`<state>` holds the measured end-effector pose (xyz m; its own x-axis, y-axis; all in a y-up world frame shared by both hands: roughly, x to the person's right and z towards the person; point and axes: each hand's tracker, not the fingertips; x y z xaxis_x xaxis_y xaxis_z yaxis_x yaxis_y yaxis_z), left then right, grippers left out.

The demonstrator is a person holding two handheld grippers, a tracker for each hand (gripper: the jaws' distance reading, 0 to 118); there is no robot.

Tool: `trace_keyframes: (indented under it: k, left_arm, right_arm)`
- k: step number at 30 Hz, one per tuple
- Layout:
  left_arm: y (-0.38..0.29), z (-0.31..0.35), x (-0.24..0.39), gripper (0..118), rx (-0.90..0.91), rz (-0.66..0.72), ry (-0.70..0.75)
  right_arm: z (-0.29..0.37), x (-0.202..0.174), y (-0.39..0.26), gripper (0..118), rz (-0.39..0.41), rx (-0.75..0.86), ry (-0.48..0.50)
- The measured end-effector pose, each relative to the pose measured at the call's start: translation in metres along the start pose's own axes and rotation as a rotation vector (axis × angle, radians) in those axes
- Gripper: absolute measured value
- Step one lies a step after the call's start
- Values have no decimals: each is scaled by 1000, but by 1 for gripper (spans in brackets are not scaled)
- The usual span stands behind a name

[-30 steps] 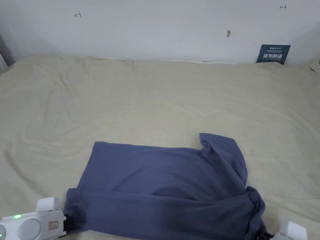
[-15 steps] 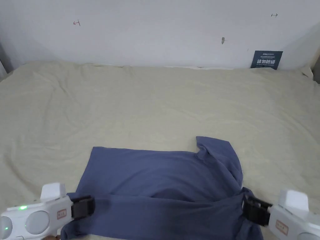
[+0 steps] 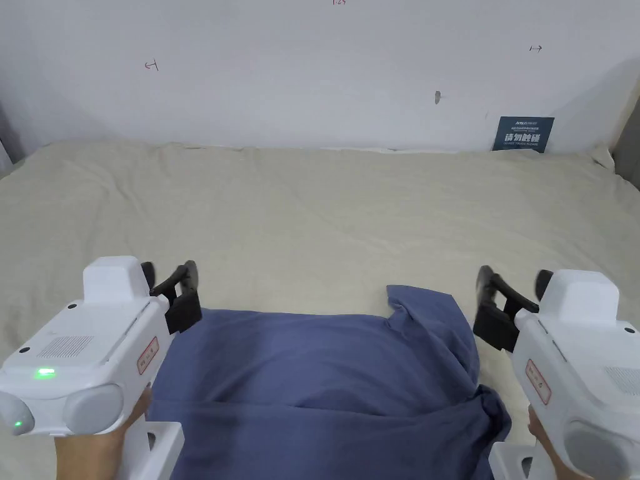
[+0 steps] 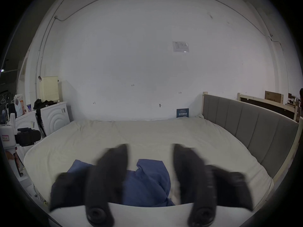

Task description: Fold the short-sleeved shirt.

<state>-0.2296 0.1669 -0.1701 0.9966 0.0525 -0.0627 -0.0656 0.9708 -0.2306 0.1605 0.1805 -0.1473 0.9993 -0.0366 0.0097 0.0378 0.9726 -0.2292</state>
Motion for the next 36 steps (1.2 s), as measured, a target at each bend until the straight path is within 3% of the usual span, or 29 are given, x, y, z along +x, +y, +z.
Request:
trace_keyframes:
  k: [1, 3, 5, 10, 18, 24, 25, 26, 27, 28, 29, 30, 32, 36]
  left_arm:
    - [-1, -1, 1, 1, 3, 4, -3]
    - [0, -2, 5, 0, -15, 9, -24]
    - [-1, -7, 4, 0, -61, 10, -79]
    - [-7, -32, 3, 0, -112, 5, -40]
    - [-15, -139, -32, 0, -422, 66, -42]
    - [-30, -229, -65, 1, -553, 120, -11]
    - [-33, -240, -67, 3, -565, 111, -11]
    - [-37, -254, -69, 13, -591, 106, 3]
    - [-39, -261, -70, 33, -612, 104, 27]
    - [-42, -271, -73, 70, -641, 108, 33]
    - [-48, -283, -77, 94, -677, 133, 28]
    - [-54, -294, -80, 108, -714, 152, 23]
    - [-62, -305, -79, 104, -745, 154, 39]
    - [-92, -330, -84, 78, -804, 123, 62]
  right_arm:
    - [-2, 0, 1, 4, 4, 0, -6]
    - [-5, 0, 0, 1, 18, -1, -15]
    - [-11, 3, -1, 1, 6, -13, 2]
    - [-25, 5, -2, 1, 16, -31, -4]
    - [-67, 10, -8, 1, 31, -92, 1]
    - [-112, 16, -21, 1, 24, -154, -13]
    - [-117, 16, -22, 1, 21, -162, -16]
    - [-125, 16, -24, 1, 19, -174, -22]
    - [-132, 18, -27, 1, 16, -184, -26]
    - [-138, 19, -29, 1, 15, -192, -29]
    - [-145, 20, -31, 1, 12, -204, -32]
    - [-151, 21, -34, 1, 11, -214, -35]
    - [-163, 24, -38, 1, 8, -235, -43]
    - [-183, 31, -48, 1, -10, -275, -55]
